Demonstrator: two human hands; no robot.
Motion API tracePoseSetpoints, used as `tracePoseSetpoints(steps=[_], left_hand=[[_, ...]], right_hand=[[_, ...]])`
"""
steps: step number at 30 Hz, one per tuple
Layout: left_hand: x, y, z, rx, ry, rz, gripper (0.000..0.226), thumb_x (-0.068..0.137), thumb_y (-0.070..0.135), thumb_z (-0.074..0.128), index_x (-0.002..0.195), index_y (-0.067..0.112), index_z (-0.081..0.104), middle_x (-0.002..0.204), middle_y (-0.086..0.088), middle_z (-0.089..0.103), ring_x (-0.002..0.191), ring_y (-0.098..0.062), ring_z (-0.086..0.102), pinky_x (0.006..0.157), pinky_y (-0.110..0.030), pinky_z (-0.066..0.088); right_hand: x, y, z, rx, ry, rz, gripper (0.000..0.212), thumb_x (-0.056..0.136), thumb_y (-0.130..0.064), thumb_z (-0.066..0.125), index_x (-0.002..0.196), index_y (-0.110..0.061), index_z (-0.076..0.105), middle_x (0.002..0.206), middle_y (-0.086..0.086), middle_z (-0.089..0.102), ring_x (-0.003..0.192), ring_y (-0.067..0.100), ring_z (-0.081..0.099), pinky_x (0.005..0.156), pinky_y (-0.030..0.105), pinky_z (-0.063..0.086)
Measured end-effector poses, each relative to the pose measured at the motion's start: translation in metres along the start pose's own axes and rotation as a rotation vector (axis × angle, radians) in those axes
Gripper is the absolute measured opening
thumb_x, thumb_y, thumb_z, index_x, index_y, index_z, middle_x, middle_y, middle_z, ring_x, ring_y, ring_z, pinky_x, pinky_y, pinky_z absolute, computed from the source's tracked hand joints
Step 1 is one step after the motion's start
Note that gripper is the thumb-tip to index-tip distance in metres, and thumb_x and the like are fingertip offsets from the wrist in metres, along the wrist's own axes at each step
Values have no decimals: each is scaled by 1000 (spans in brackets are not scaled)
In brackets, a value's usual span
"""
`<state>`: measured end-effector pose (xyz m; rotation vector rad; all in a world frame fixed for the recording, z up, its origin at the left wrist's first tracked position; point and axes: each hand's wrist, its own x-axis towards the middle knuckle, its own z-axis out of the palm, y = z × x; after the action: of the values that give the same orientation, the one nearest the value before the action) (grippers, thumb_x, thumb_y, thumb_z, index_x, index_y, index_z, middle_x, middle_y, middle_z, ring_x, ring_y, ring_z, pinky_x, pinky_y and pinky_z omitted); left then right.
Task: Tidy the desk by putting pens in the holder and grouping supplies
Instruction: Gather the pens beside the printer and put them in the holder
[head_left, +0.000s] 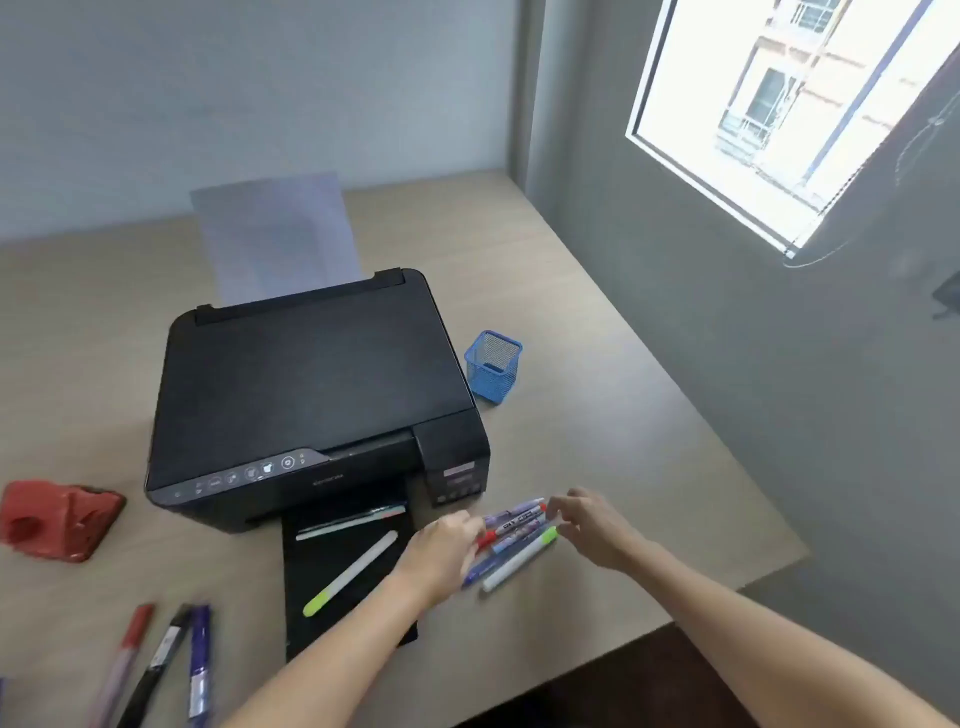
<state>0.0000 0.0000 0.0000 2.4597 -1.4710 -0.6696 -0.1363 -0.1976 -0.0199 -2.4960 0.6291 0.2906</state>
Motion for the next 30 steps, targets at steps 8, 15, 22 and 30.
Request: tracePoseSetpoints(steps=[8, 15, 22, 30], left_hand=[[23, 17, 38, 206, -223, -198, 24, 94, 18, 51, 117, 10, 53, 126, -11, 57, 117, -31, 55, 92, -42, 47], [15, 26, 44, 239, -296, -265, 26, 99, 16, 46, 124, 7, 45, 127, -13, 56, 116, -29, 57, 88, -42, 50], [-7, 54, -27, 149, -209, -266, 27, 96, 0, 40, 119, 14, 44, 117, -9, 63, 108, -32, 62, 81, -42, 50], [99, 50, -167, 249, 406, -239, 9, 97, 11, 51, 96, 8, 59, 90, -10, 68, 80, -32, 64, 56, -33, 37]], right_hand=[[-2, 29, 33, -80, -39, -147, 12, 83, -24, 59, 95, -23, 56, 96, 1, 42, 88, 18, 43, 70, 26, 38], [8, 93, 6, -150, -70, -315, 8, 93, -18, 47, 86, -19, 50, 92, 4, 56, 87, 17, 47, 74, 29, 42], [2, 93, 15, -244, -140, -396, 34, 83, -45, 49, 109, -24, 50, 105, 1, 53, 95, 20, 52, 80, 29, 47], [20, 106, -7, -219, 41, -427, 11, 91, -18, 38, 95, -18, 48, 85, 2, 58, 77, 19, 54, 68, 23, 43]])
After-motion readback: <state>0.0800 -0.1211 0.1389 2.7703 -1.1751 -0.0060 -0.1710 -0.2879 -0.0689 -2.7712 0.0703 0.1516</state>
